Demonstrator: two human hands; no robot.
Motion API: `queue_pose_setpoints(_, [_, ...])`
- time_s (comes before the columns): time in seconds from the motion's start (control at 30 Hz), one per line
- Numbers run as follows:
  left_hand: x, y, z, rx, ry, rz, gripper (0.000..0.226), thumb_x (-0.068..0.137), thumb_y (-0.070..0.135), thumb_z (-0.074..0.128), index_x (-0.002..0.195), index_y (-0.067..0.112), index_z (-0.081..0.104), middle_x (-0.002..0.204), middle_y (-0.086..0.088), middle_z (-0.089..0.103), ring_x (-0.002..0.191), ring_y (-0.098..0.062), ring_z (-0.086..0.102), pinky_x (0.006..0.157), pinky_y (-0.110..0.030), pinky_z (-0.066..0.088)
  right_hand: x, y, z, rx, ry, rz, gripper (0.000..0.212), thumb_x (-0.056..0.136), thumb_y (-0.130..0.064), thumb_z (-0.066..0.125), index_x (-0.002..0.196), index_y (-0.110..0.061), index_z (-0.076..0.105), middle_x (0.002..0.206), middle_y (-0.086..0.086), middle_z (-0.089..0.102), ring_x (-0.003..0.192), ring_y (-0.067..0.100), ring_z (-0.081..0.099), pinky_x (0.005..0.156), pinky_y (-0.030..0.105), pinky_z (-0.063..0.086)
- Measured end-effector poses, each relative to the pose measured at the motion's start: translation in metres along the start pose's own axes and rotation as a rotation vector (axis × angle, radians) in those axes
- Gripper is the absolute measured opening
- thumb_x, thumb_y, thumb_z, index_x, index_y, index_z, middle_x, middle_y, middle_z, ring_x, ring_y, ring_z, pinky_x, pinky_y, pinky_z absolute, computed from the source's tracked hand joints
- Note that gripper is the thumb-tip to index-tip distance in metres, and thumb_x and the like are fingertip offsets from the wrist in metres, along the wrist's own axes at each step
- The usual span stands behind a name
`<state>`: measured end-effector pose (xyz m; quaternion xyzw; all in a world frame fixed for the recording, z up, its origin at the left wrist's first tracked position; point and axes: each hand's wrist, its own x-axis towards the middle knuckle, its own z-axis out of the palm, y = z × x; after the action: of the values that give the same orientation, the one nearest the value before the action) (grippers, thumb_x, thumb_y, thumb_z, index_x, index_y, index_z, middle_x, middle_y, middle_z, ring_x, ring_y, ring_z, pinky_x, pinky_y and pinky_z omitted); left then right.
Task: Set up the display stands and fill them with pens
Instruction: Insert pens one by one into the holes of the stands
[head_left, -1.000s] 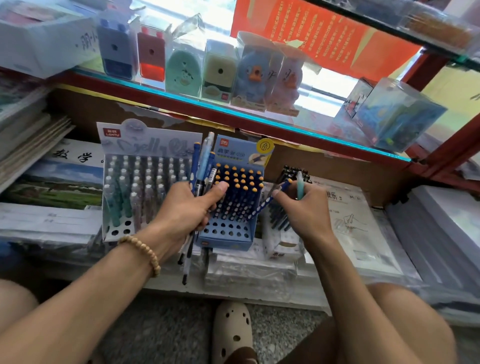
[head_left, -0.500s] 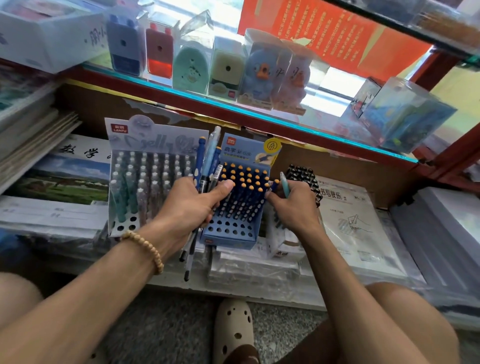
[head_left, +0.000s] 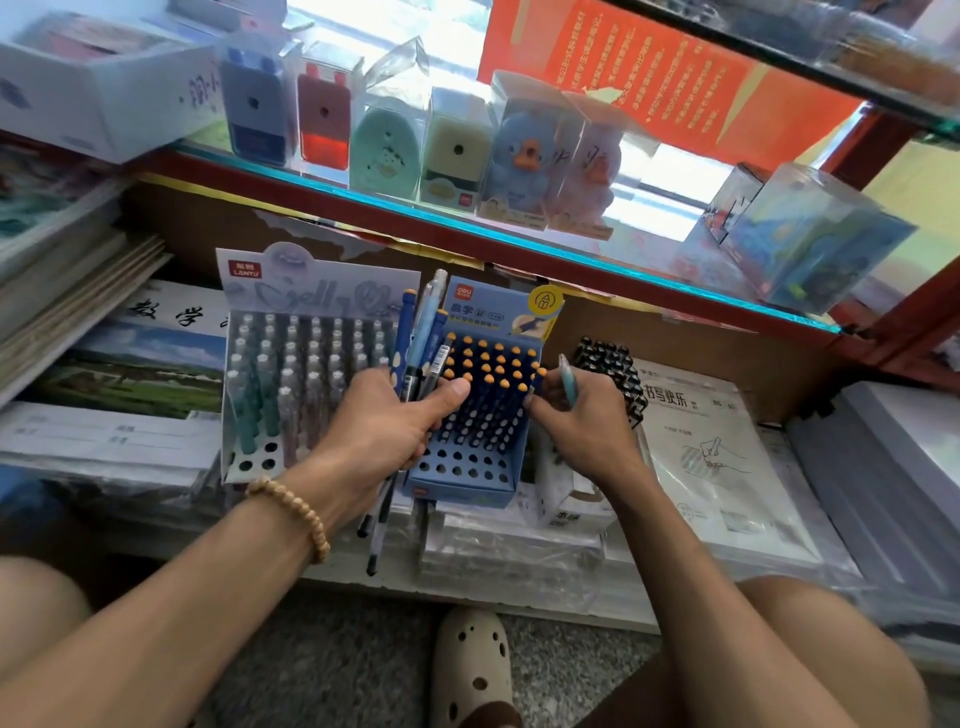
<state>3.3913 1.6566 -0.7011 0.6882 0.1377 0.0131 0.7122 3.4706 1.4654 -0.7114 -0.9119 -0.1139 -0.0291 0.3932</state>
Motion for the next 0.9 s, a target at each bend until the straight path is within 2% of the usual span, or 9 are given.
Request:
queue_pose_setpoints(0.07, [0.0, 0.0, 0.0, 0.005, 0.003, 0.002, 0.023, 0.088, 0.028, 0.071, 0.074, 0.016, 0.058, 0.057, 0.005, 0.049, 0.045, -0.006, 0.041, 0.042, -0.016, 0.036, -0.001, 0.001, -0.003, 0.023, -0.03, -0.031, 0.016, 0.089, -0.011, 0.07, 0.081, -0.025, 0.07, 0.077, -0.004, 0.07, 0.073, 0.009, 0.065, 0.069, 0.026, 0.053])
queue_pose_setpoints(0.17, [-0.002, 0.001, -0.001, 0.005, -0.032, -0.001, 0.022, 0.088, 0.028, 0.071, 0.076, 0.015, 0.059, 0.055, 0.007, 0.049, 0.045, -0.005, 0.043, 0.042, -0.015, 0.036, -0.002, 0.007, -0.003, -0.002, -0.037, -0.031, 0.007, 0.091, -0.012, 0.068, 0.087, -0.017, 0.072, 0.076, 0.0, 0.069, 0.068, 0.016, 0.063, 0.063, 0.032, 0.051])
queue_pose_setpoints(0.3, [-0.006, 0.004, -0.003, 0.136, -0.17, 0.107, 0.021, 0.089, 0.028, 0.069, 0.082, 0.008, 0.064, 0.054, 0.007, 0.047, 0.045, -0.004, 0.043, 0.045, -0.015, 0.039, -0.002, 0.01, 0.006, -0.169, -0.078, 0.007, 0.013, 0.091, -0.019, 0.068, 0.079, -0.016, 0.064, 0.072, -0.001, 0.064, 0.063, 0.013, 0.056, 0.056, 0.029, 0.042])
queue_pose_setpoints(0.4, [-0.009, 0.004, 0.002, 0.255, -0.241, 0.192, 0.025, 0.089, 0.031, 0.069, 0.081, 0.008, 0.064, 0.052, 0.01, 0.046, 0.047, -0.004, 0.043, 0.052, -0.019, 0.041, -0.004, 0.004, 0.004, -0.145, 0.086, 0.003, 0.006, 0.087, -0.02, 0.071, 0.084, -0.014, 0.07, 0.074, -0.002, 0.068, 0.069, 0.012, 0.063, 0.063, 0.03, 0.051])
queue_pose_setpoints(0.5, [-0.01, 0.002, 0.008, 0.316, -0.179, 0.225, 0.027, 0.088, 0.034, 0.07, 0.079, 0.01, 0.065, 0.05, 0.014, 0.049, 0.048, 0.001, 0.044, 0.055, -0.014, 0.04, -0.011, -0.007, -0.003, -0.177, 0.285, -0.149, 0.013, 0.09, -0.02, 0.068, 0.081, -0.01, 0.069, 0.07, -0.001, 0.066, 0.064, 0.013, 0.061, 0.059, 0.028, 0.05])
queue_pose_setpoints(0.6, [-0.011, 0.0, 0.008, 0.233, -0.013, 0.268, 0.02, 0.079, 0.036, 0.076, 0.082, 0.017, 0.069, 0.065, 0.011, 0.067, 0.062, 0.0, 0.063, 0.062, -0.017, 0.051, -0.02, -0.025, -0.001, -0.359, 0.186, -0.386, 0.017, 0.088, -0.022, 0.069, 0.076, -0.011, 0.064, 0.07, -0.003, 0.06, 0.06, 0.018, 0.055, 0.055, 0.032, 0.043])
queue_pose_setpoints(0.7, [-0.016, 0.006, 0.007, 0.135, 0.0, 0.294, 0.028, 0.068, 0.039, 0.077, 0.089, 0.023, 0.071, 0.082, 0.005, 0.074, 0.079, -0.005, 0.071, 0.074, -0.022, 0.058, -0.027, -0.038, 0.007, -0.553, 0.042, -0.506, 0.013, 0.089, -0.023, 0.066, 0.082, -0.013, 0.066, 0.078, 0.002, 0.063, 0.067, 0.027, 0.06, 0.058, 0.035, 0.045])
queue_pose_setpoints(0.8, [-0.022, 0.01, 0.005, 0.173, -0.053, 0.303, 0.013, 0.078, 0.022, 0.078, 0.089, 0.018, 0.073, 0.082, 0.004, 0.075, 0.08, -0.006, 0.072, 0.073, -0.022, 0.058, -0.03, -0.047, 0.012, -0.546, -0.056, -0.538, 0.011, 0.091, -0.021, 0.063, 0.085, -0.013, 0.066, 0.082, 0.002, 0.062, 0.073, 0.029, 0.061, 0.062, 0.036, 0.044])
queue_pose_setpoints(0.9, [-0.025, 0.007, -0.002, 0.183, -0.011, 0.275, 0.005, 0.082, 0.014, 0.076, 0.086, 0.012, 0.073, 0.069, 0.007, 0.071, 0.063, 0.0, 0.066, 0.058, -0.014, 0.051, -0.03, -0.057, 0.014, -0.413, -0.139, -0.5, 0.009, 0.089, -0.023, 0.068, 0.087, -0.014, 0.068, 0.081, -0.002, 0.062, 0.076, 0.022, 0.061, 0.064, 0.036, 0.047])
